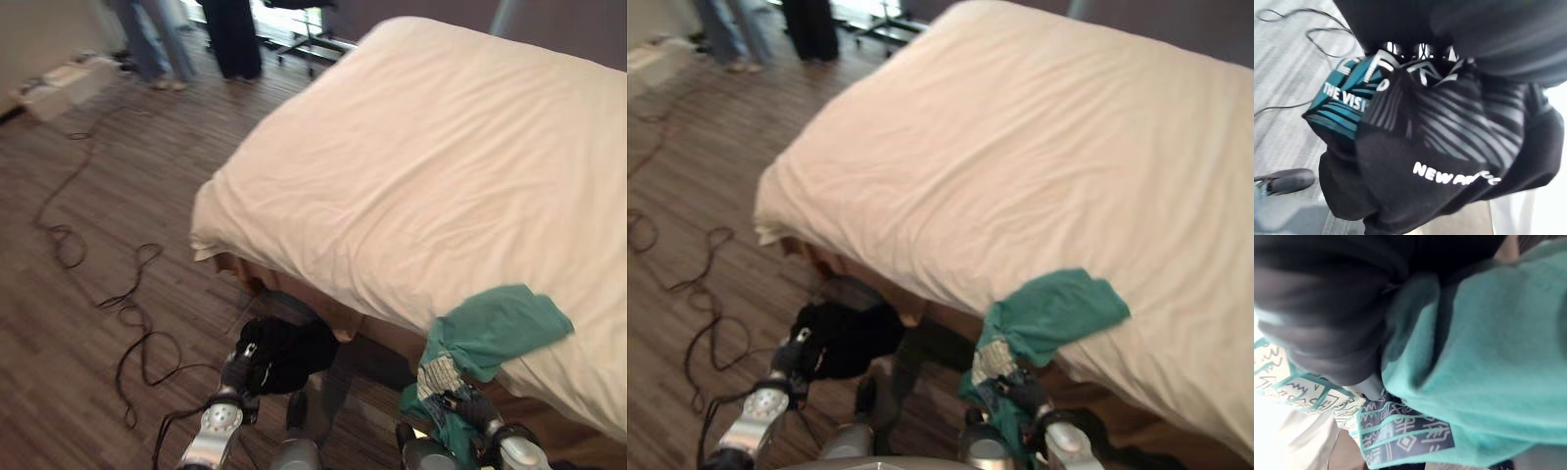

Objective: Tidy up the quilt and then pick up the clothes from the bed and put them into the laundry hamper.

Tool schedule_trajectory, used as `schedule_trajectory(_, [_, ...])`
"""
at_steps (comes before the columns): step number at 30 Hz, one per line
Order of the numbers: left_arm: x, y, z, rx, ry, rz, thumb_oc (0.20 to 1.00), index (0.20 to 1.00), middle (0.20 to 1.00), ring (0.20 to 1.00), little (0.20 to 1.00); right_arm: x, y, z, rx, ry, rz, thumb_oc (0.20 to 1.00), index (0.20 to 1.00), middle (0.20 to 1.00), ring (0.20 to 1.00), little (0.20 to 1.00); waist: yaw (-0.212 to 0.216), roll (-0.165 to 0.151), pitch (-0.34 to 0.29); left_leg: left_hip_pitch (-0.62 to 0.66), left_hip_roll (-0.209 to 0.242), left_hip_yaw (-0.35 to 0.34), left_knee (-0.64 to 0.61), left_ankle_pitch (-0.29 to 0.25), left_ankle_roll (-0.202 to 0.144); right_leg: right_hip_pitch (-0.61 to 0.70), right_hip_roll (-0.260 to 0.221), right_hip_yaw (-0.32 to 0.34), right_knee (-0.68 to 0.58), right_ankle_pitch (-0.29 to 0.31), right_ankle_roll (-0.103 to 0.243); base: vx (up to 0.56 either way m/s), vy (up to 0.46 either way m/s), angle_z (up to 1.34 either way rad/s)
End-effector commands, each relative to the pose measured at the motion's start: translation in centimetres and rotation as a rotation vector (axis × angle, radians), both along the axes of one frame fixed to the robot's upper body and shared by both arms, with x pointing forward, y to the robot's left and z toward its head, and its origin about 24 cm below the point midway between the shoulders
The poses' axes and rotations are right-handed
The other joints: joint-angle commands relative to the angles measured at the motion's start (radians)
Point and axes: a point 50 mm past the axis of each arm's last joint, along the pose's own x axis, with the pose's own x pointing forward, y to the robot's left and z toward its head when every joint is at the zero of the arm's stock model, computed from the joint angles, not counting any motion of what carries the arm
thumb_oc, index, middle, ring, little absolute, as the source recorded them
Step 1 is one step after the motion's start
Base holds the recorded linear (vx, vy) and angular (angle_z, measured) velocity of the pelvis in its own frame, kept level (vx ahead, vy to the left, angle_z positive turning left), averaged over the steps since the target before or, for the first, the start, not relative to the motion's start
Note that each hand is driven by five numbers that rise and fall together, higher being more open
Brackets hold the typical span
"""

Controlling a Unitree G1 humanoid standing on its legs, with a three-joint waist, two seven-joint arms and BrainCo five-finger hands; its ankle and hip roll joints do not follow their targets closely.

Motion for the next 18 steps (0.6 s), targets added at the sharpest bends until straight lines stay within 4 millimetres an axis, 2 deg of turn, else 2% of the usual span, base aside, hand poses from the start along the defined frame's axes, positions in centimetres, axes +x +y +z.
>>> schedule_trajectory(1, [1.7,1.2,2.1,-0.047,-0.141,0.086,0.200,0.200,0.200,0.200,0.200,3.8,0.5,2.0,-0.044,-0.150,-0.010,0.200,0.200,0.200,0.200,0.200,0.053,-0.050,0.016,-0.026,-0.099,0.012,-0.003,0.004,-0.112,0.028,-0.040,-0.107,-0.119,0.013,0.005,-0.06,-0.052,1.15])
schedule_trajectory(2, [1.4,0.8,1.7,-0.067,-0.131,0.102,0.200,0.200,0.200,0.200,0.200,4.4,0.1,2.0,-0.099,-0.150,-0.003,0.200,0.200,0.200,0.200,0.200,0.064,-0.039,0.019,-0.049,-0.101,0.026,-0.003,0.017,-0.120,0.050,-0.049,-0.159,-0.139,0.009,0.003,-0.12,-0.002,1.93])
schedule_trajectory(3, [1.2,0.3,1.2,-0.078,-0.108,0.124,0.200,0.200,0.200,0.200,0.200,5.7,-0.4,2.5,-0.175,-0.174,0.000,0.200,0.200,0.200,0.200,0.200,0.074,-0.037,0.029,-0.066,-0.080,0.180,0.005,0.015,-0.107,0.075,-0.076,-0.245,-0.157,0.008,0.006,-0.11,-0.002,2.05])
schedule_trajectory(4, [1.2,0.3,1.2,-0.078,-0.108,0.124,0.200,0.200,0.200,0.200,0.200,5.7,-0.4,2.5,-0.175,-0.175,0.000,0.200,0.200,0.200,0.200,0.200,0.074,-0.037,0.029,-0.067,-0.079,0.180,0.005,0.016,-0.107,0.074,-0.075,-0.245,-0.158,0.009,0.006,-0.21,-0.007,2.41])
schedule_trajectory(5, [0.8,0.2,0.7,-0.095,-0.084,0.149,0.200,0.200,0.200,0.200,0.200,6.3,-0.6,2.7,-0.222,-0.181,-0.018,0.200,0.200,0.200,0.200,0.200,0.072,-0.047,0.025,-0.062,-0.016,0.409,0.061,-0.005,-0.085,0.074,-0.094,-0.340,-0.159,0.018,0.010,-0.19,-0.014,1.76])
schedule_trajectory(6, [0.6,0.2,0.7,-0.104,-0.080,0.160,0.200,0.200,0.200,0.200,0.200,6.4,-0.8,2.6,-0.240,-0.178,-0.029,0.200,0.200,0.200,0.200,0.200,0.070,-0.051,0.021,-0.040,0.010,0.497,0.080,-0.016,-0.085,0.082,-0.107,-0.397,-0.159,0.021,0.013,-0.17,-0.018,1.71])
schedule_trajectory(8, [0.0,0.2,0.3,-0.107,-0.052,0.154,0.200,0.200,0.200,0.200,0.200,5.7,-1.2,2.3,-0.246,-0.157,-0.081,0.200,0.200,0.200,0.200,0.200,0.069,-0.061,0.010,-0.006,0.034,0.561,0.143,-0.049,-0.094,0.106,-0.133,-0.491,-0.146,0.006,0.010,-0.04,0.009,1.48])
schedule_trajectory(9, [-0.2,0.2,0.2,-0.105,-0.041,0.152,0.200,0.200,0.200,0.200,0.200,5.7,-1.6,2.3,-0.248,-0.156,-0.110,0.200,0.200,0.200,0.200,0.200,0.068,-0.065,0.004,-0.002,0.039,0.577,0.179,-0.065,-0.094,0.113,-0.145,-0.530,-0.133,0.002,0.004,-0.03,0.017,1.81])
schedule_trajectory(10, [-0.2,0.2,0.2,-0.105,-0.041,0.152,0.200,0.200,0.200,0.200,0.200,5.7,-1.6,2.3,-0.248,-0.156,-0.110,0.200,0.200,0.200,0.200,0.200,0.065,-0.065,0.004,-0.005,0.040,0.573,0.184,-0.068,-0.094,0.114,-0.145,-0.534,-0.132,0.001,0.004,0.07,0.040,2.49])
schedule_trajectory(11, [-0.7,0.0,0.1,-0.096,-0.025,0.123,0.200,0.200,0.200,0.200,0.200,4.9,-2.3,2.2,-0.262,-0.141,-0.154,0.200,0.200,0.200,0.200,0.200,0.067,-0.074,-0.011,0.007,0.034,0.577,0.221,-0.105,-0.085,0.130,-0.161,-0.596,-0.090,-0.019,-0.003,0.28,0.235,1.96])
schedule_trajectory(12, [-0.8,-0.9,-0.2,-0.099,0.002,0.081,0.200,0.200,0.200,0.200,0.200,3.8,-3.4,1.8,-0.303,-0.113,-0.209,0.200,0.200,0.200,0.200,0.200,0.076,-0.085,-0.018,0.023,-0.053,0.519,0.167,-0.145,-0.029,0.090,-0.233,-0.644,0.109,0.026,0.039,0.28,0.251,1.65])
schedule_trajectory(13, [-0.8,-0.9,-0.2,-0.099,0.002,0.080,0.200,0.200,0.200,0.200,0.200,3.8,-3.4,1.8,-0.303,-0.114,-0.209,0.200,0.200,0.200,0.200,0.200,0.075,-0.088,-0.018,0.023,-0.060,0.519,0.164,-0.145,-0.025,0.085,-0.242,-0.643,0.119,0.023,0.044,0.25,0.308,1.42])
schedule_trajectory(14, [-0.5,-1.1,-0.1,-0.088,-0.002,0.056,0.200,0.200,0.200,0.200,0.200,3.6,-3.5,1.8,-0.304,-0.112,-0.222,0.200,0.200,0.200,0.200,0.200,0.066,-0.087,-0.004,0.038,-0.086,0.488,0.144,-0.153,-0.004,0.051,-0.259,-0.608,0.219,0.080,0.067,0.02,0.193,2.33])
schedule_trajectory(15, [0.7,-1.2,0.4,-0.053,-0.034,0.024,0.200,0.200,0.200,0.200,0.200,4.0,-3.4,2.1,-0.285,-0.151,-0.267,0.200,0.200,0.200,0.200,0.200,0.035,-0.063,0.032,0.070,-0.103,0.409,0.060,-0.114,0.018,-0.115,-0.166,-0.397,0.342,0.079,0.064,0.01,0.177,2.16])
schedule_trajectory(16, [0.7,-1.2,0.4,-0.053,-0.034,0.024,0.200,0.200,0.200,0.200,0.200,4.0,-3.4,2.2,-0.285,-0.152,-0.267,0.200,0.200,0.200,0.200,0.200,0.037,-0.061,0.029,0.067,-0.099,0.410,0.059,-0.112,0.017,-0.118,-0.163,-0.396,0.339,0.082,0.063,0.01,0.083,1.53])
schedule_trajectory(17, [1.4,-1.4,0.6,-0.048,-0.045,0.013,0.200,0.200,0.200,0.200,0.200,4.2,-3.6,2.4,-0.288,-0.169,-0.279,0.200,0.200,0.200,0.200,0.200,0.027,-0.058,0.035,0.077,-0.109,0.370,0.041,-0.105,0.015,-0.133,-0.109,-0.330,0.282,0.027,0.051,0.10,-0.034,1.06])
schedule_trajectory(18, [1.8,-1.5,0.7,-0.047,-0.056,0.008,0.200,0.200,0.200,0.200,0.200,4.2,-3.7,2.5,-0.286,-0.175,-0.290,0.200,0.200,0.200,0.200,0.200,0.020,-0.056,0.037,0.084,-0.115,0.347,0.030,-0.103,0.010,-0.130,-0.087,-0.288,0.211,0.006,0.049,0.10,-0.033,1.16])
